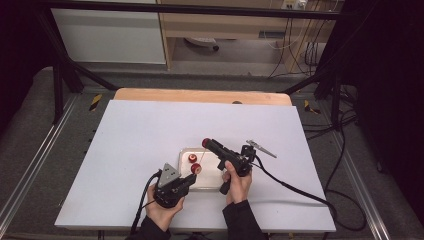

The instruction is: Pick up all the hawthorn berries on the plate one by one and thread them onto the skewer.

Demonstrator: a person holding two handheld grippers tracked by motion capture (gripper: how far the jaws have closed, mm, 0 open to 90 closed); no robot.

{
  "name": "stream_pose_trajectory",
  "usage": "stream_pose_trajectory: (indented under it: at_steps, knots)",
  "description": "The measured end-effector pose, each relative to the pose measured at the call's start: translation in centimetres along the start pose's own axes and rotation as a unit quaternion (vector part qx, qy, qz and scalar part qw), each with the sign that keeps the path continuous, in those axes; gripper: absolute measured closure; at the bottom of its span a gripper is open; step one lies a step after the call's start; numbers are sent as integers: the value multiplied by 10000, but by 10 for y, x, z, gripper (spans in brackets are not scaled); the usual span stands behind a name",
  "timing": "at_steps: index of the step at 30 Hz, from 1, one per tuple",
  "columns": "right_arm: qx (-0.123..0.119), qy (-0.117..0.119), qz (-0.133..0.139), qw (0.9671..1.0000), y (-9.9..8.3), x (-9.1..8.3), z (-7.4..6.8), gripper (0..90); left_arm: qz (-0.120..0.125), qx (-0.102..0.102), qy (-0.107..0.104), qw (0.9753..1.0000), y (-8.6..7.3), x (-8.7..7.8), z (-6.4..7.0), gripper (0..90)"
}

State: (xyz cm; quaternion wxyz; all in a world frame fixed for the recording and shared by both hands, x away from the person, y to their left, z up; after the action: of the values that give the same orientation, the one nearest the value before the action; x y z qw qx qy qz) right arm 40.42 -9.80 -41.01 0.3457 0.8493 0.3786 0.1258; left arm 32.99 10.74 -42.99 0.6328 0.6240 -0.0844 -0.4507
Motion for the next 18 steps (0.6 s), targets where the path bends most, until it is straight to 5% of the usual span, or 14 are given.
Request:
stream_pose_trajectory:
  at_steps: [18]
  knots:
    - [-107, 52, 179, 9998, 0, -2, -2, 623, 212, -214, 115, 9995, 0, 5, 6, 885]
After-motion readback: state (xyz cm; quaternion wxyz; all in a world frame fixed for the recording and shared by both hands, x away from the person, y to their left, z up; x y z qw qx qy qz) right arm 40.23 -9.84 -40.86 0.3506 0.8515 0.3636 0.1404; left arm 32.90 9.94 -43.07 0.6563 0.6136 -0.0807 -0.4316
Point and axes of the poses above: each handheld gripper's, and its own axes: x roughly forward along the jaws, y roughly out of its top, z roughly to its right, the point moved 2 cm from there along x, roughly forward along the jaws, and after that the axes turned 5 degrees about -y, right-handed, at the moved point
